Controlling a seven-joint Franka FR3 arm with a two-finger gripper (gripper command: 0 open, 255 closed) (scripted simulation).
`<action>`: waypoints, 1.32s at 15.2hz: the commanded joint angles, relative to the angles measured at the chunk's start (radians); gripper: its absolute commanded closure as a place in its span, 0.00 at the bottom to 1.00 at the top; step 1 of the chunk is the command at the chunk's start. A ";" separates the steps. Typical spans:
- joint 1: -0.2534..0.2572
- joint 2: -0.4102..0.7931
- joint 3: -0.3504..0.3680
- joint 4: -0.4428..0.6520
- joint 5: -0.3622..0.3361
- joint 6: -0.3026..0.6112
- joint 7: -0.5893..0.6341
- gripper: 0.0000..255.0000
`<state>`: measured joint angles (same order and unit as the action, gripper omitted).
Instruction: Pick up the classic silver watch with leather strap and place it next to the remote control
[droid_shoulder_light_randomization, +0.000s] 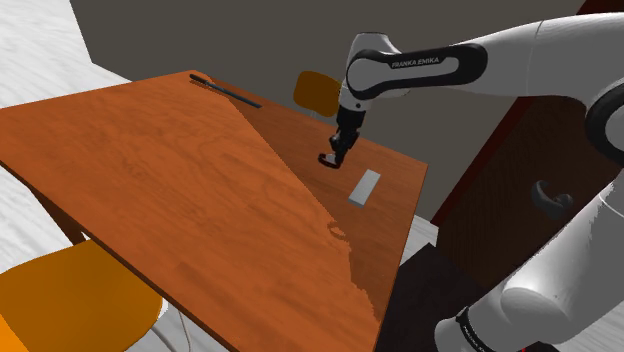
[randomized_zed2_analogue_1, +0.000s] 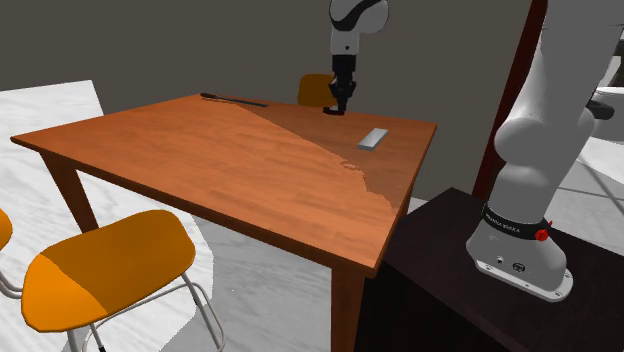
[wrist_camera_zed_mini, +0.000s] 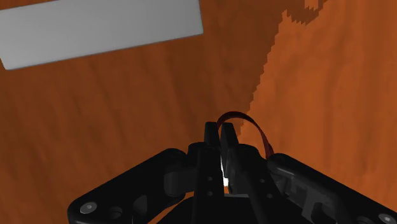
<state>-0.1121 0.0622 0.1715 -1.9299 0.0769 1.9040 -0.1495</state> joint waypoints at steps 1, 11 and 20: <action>-0.021 0.018 -0.020 0.026 -0.006 -0.011 -0.040 1.00; -0.135 0.163 -0.111 0.225 -0.029 -0.078 -0.235 1.00; -0.226 0.348 -0.165 0.484 -0.035 -0.159 -0.374 1.00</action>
<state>-0.3317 0.3961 0.0093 -1.4580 0.0424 1.7426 -0.5133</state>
